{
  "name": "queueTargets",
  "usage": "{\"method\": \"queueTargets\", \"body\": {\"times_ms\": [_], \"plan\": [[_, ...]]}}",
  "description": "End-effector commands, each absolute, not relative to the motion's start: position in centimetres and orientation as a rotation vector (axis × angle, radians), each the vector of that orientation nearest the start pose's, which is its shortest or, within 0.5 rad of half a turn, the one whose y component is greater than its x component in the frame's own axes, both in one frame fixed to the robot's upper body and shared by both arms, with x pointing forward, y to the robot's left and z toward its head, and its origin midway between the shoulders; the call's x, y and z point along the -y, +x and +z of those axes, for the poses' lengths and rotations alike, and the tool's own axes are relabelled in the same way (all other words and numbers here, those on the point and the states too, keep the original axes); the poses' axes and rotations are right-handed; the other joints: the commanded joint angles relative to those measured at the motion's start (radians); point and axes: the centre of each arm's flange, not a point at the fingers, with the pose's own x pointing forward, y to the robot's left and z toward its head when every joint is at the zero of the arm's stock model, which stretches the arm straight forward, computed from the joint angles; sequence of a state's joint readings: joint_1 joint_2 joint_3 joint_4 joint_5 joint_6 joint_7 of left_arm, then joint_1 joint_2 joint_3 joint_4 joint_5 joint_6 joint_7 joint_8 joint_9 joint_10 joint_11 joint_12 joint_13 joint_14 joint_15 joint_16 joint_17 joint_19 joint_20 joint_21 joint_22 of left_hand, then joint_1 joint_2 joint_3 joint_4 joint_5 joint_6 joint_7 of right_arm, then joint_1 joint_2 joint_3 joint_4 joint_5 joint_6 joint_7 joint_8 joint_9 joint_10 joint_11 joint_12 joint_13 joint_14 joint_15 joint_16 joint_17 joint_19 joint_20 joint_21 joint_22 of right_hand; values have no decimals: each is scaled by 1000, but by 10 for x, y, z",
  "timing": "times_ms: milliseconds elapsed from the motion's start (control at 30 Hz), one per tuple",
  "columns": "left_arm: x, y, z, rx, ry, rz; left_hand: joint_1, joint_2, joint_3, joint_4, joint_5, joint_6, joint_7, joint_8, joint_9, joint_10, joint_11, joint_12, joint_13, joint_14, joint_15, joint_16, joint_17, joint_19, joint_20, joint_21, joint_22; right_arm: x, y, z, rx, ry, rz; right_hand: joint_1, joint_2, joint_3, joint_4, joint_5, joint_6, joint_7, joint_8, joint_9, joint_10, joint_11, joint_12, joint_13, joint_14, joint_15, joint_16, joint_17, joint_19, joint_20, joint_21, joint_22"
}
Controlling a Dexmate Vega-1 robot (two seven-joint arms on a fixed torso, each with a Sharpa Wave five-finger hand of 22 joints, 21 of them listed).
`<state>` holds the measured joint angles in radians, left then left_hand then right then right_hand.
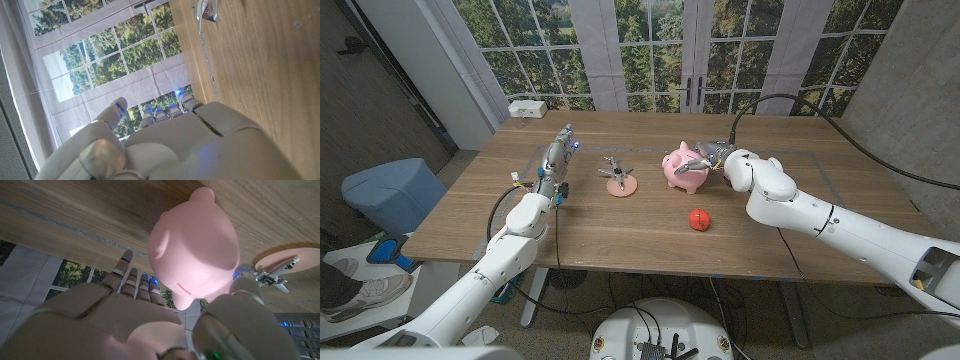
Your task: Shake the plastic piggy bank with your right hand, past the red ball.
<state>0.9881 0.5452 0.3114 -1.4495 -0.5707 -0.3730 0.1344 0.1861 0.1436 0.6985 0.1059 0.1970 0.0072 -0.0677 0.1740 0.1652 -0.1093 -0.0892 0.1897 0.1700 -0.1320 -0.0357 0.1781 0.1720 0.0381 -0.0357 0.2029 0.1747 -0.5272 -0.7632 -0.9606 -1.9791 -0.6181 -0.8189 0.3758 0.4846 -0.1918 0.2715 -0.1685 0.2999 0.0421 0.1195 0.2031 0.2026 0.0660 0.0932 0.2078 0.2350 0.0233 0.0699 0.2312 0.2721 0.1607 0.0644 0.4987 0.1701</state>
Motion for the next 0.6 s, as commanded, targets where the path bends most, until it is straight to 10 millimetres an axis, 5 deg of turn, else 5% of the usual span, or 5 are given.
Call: {"method": "queueTargets", "body": {"times_ms": [33, 467, 600], "plan": [[-308, 611, -43, 677, -36, -68, -7, 45, 5, -1, 8, 0, 8, 4, 5, -1, 9, 2, 5, 4, -62, 5, 3, 13, -84, 4, 2, 143, 598, 15, 159, -1574, 84, 22, 6, -17, 0, 10, 2, 27, 7, 3, 11, -16, 8, 4, 9, -18, 16, 6, 17, -4, -9, 6], [-307, 609, -45, 675, -41, -63, -9, 45, 4, -4, 8, -1, 10, 4, 5, -3, 11, 1, 5, 5, -61, 4, 2, 17, -72, 4, 2, 139, 611, 6, 83, -1623, 114, 137, 56, -37, 13, 38, 45, -9, 33, 12, 103, -78, 47, 20, 147, -88, 89, 36, 119, -18, -6, 9], [-307, 608, -44, 676, -37, -62, -10, 44, 4, -6, 8, 1, 10, 5, 5, 0, 12, 2, 5, 8, -61, 5, 1, 21, -66, 5, 3, 139, 615, 3, 70, -1623, 128, 178, 87, -43, 21, 47, 88, -25, 49, 14, 155, -95, 65, 30, 234, -123, 142, 61, 194, -25, 10, 12]]}}
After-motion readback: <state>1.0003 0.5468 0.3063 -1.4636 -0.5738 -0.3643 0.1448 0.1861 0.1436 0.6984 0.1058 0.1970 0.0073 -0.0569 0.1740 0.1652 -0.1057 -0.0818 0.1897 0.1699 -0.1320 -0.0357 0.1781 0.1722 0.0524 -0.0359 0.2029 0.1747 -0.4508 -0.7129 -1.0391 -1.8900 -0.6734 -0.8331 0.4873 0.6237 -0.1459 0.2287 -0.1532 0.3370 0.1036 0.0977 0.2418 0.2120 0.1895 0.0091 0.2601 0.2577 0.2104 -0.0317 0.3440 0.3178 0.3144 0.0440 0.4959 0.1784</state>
